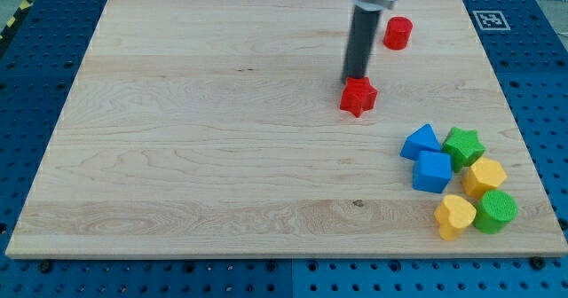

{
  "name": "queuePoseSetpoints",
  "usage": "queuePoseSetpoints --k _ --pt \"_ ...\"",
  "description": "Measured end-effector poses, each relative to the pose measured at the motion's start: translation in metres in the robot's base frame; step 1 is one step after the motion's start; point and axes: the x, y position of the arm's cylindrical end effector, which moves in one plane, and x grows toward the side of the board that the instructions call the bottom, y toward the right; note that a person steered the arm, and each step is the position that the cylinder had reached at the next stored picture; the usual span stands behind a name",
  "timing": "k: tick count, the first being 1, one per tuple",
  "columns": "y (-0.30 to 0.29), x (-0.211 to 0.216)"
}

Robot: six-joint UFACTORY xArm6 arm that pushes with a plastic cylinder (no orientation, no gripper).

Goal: Move the red star to green star and blue triangle

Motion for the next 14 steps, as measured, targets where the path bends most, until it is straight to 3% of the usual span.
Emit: queuePoseSetpoints --k 1,2,3,5,7,8,10,14 --pt "-0.052 0.007" --pt "-0.056 0.033" --pt "-0.056 0.033" --pt "-0.021 0.044" --pt "-0.02 0.018" --pt "0.028 0.04" --pt "0.034 0.047" --pt "0.104 0.055"
